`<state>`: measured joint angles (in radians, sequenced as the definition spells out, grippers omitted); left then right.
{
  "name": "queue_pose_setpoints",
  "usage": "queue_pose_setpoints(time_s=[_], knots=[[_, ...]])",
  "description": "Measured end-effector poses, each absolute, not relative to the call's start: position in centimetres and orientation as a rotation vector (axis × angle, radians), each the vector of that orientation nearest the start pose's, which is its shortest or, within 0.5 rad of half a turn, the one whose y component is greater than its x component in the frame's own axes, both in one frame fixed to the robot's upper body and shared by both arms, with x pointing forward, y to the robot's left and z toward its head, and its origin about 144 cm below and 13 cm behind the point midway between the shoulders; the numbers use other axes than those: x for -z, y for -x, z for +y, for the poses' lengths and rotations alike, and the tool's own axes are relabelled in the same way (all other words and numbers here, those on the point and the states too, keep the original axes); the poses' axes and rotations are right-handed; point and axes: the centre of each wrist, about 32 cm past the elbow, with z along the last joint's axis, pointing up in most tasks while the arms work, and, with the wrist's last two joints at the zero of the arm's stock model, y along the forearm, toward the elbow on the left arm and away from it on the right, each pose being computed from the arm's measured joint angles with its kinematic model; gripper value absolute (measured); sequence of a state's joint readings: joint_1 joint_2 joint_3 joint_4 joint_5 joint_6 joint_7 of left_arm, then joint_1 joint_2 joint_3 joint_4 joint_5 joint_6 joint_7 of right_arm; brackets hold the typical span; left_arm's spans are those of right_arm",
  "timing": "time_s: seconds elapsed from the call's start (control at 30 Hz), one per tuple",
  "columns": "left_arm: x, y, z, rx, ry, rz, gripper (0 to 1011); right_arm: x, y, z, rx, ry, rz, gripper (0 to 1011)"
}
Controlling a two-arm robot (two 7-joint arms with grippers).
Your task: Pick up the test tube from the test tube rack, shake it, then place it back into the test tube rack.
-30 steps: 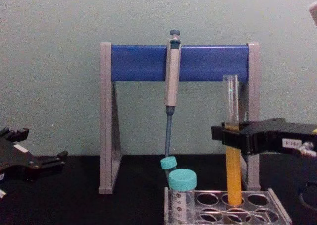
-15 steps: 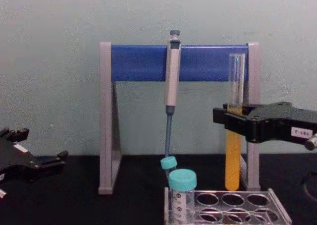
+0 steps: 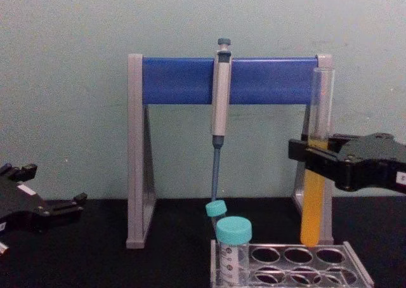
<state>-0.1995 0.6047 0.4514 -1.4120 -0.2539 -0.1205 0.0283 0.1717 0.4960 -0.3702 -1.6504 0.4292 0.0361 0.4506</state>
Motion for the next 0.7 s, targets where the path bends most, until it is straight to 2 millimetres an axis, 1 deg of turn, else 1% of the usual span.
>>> queue_pose_setpoints(time_s=[0.2, 0.7], knots=[[-113.98, -48.86, 30.97, -1.248, -0.304, -0.285, 1001, -119.56, -48.18, -25.81, 0.760, 0.014, -0.066, 232], [-113.98, -48.86, 30.97, -1.248, -0.304, -0.285, 1002, -119.64, -48.23, -25.70, 0.759, 0.024, -0.068, 232]])
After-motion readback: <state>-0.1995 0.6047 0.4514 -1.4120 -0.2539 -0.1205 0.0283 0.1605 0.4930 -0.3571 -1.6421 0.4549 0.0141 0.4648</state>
